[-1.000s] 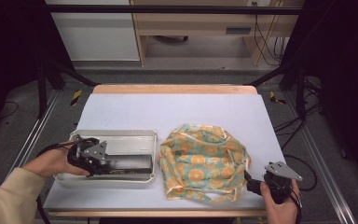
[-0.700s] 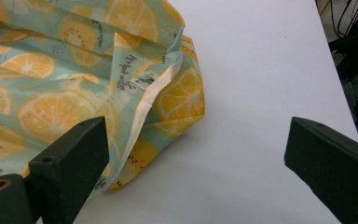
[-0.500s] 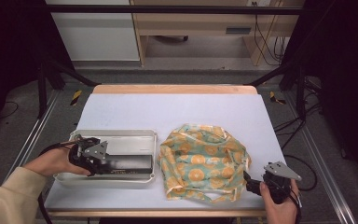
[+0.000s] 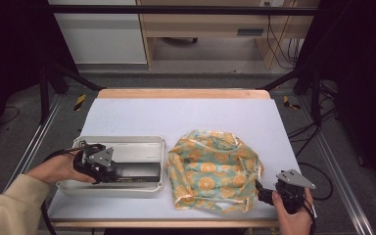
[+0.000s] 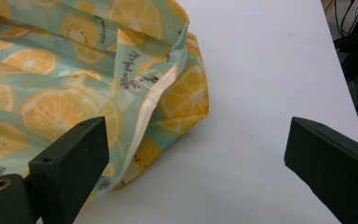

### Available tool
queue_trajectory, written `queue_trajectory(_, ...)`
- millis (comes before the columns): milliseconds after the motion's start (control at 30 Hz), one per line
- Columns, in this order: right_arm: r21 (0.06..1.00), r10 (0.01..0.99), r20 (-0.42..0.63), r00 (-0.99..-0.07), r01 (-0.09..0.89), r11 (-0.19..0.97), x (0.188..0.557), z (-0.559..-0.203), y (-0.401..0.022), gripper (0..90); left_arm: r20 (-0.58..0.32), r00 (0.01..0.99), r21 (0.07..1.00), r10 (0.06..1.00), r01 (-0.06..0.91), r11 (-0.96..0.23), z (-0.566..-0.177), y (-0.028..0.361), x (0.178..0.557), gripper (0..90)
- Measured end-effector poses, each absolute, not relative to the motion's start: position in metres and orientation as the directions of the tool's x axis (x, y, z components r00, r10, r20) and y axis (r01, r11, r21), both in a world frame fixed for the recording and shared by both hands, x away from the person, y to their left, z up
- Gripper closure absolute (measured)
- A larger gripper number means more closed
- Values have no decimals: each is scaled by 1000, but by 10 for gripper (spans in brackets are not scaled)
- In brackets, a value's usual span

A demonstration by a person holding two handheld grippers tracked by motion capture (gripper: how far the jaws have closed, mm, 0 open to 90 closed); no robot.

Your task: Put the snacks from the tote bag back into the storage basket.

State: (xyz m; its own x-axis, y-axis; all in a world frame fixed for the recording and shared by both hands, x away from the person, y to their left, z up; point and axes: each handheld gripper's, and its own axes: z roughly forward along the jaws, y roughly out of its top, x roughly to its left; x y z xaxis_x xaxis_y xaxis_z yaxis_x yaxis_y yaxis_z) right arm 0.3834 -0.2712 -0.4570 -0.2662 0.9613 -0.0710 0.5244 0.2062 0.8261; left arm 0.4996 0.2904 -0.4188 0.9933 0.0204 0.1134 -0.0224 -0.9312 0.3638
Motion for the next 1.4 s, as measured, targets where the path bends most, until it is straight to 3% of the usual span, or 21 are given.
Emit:
queue_trajectory(1067,807,953,-87,-292,540,239,385,-459,-266,67,89,996,343,-23,-52,-938,-427,291,512,415)
queue_trajectory(1400,808,952,-87,-294,538,240,385,-459,-266,66,96,995,359,24,-12,-933,-424,292,512,307)
